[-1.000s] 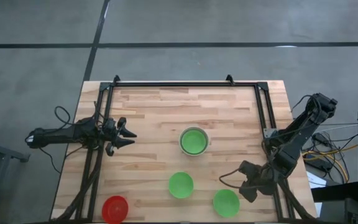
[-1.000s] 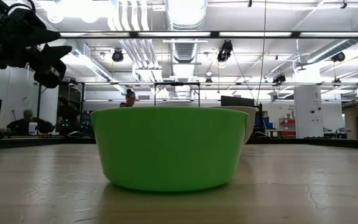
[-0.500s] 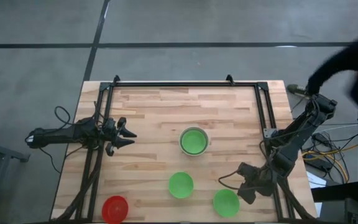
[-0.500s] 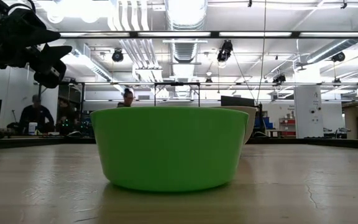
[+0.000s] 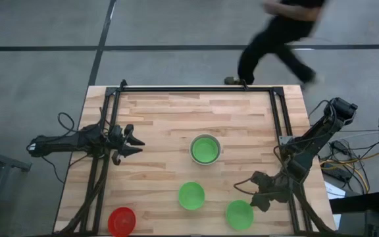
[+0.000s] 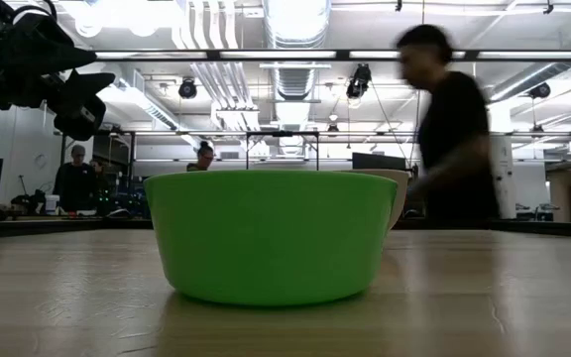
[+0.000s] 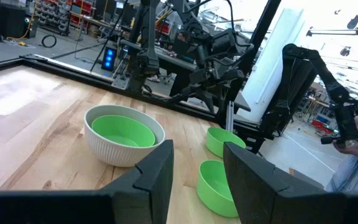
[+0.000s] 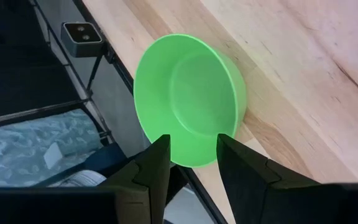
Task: Nest bowls inside each other
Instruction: Stack the right green bowl on top of the other green bowl
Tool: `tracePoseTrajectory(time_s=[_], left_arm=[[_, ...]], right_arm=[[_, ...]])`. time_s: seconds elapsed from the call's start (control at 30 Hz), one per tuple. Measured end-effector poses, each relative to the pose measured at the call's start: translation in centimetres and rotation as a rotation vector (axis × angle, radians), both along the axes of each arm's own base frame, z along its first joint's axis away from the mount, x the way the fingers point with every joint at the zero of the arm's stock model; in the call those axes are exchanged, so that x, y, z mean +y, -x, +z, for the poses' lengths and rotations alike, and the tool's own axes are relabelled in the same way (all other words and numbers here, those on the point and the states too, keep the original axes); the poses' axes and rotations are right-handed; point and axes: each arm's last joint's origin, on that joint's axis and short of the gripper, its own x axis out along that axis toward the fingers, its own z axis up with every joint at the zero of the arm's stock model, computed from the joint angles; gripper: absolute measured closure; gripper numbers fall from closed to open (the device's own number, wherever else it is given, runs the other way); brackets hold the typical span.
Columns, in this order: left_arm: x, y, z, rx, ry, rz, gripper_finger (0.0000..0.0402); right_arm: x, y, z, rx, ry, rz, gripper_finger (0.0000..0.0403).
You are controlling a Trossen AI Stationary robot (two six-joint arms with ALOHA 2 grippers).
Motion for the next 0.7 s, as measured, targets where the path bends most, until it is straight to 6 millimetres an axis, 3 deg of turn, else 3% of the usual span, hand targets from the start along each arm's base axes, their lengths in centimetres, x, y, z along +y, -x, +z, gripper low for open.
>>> tracePoseTrajectory(time_s=[0.37, 0.7], left_arm=[[0.0, 0.0, 0.0, 0.000, 0.000, 0.000, 0.0257], [0.0, 0.0, 0.0, 0.000, 0.000, 0.000, 0.0257]], right_arm=[[-0.7, 0.6, -2.2, 0.054, -0.034, -0.042, 0.0275], [-0.5, 0.7, -2.1, 0.089, -0.072, -0.034, 0.0286]])
